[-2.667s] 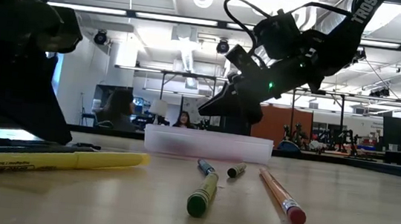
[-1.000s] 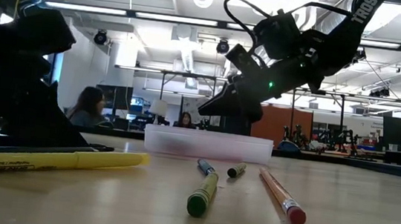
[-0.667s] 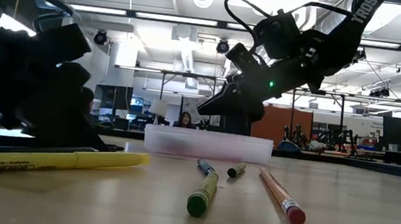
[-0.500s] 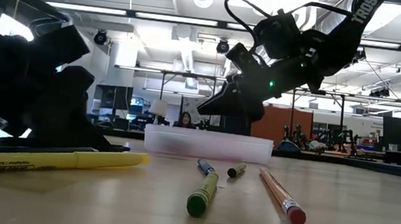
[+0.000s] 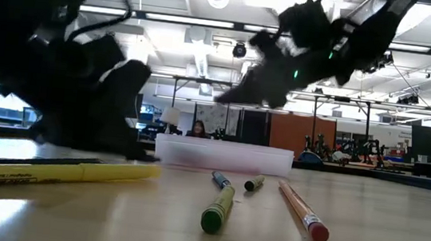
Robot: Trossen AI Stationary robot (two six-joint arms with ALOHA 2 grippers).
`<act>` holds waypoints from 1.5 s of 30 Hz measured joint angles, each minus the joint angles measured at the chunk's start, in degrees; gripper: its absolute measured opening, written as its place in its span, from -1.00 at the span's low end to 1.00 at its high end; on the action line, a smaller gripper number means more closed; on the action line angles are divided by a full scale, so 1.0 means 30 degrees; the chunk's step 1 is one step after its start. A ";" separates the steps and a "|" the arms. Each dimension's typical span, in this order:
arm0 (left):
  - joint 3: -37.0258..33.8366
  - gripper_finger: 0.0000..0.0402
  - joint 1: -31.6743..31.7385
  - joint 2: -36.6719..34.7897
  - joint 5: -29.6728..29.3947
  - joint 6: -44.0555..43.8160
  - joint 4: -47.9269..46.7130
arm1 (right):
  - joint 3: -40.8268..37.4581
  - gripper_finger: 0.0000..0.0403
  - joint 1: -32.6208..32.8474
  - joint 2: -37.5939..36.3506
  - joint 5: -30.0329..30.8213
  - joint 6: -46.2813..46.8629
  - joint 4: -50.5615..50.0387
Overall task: Pick & place school supplies into a supply box
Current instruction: Put the right black pen into the pink supply box, then put the orange pencil into the pink supply box
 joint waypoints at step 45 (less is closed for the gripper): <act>0.9746 -0.29 1.2912 -0.5097 1.5706 2.1143 -0.5448 | 0.0028 -0.59 0.5165 -0.6005 -0.4266 0.2969 -1.2312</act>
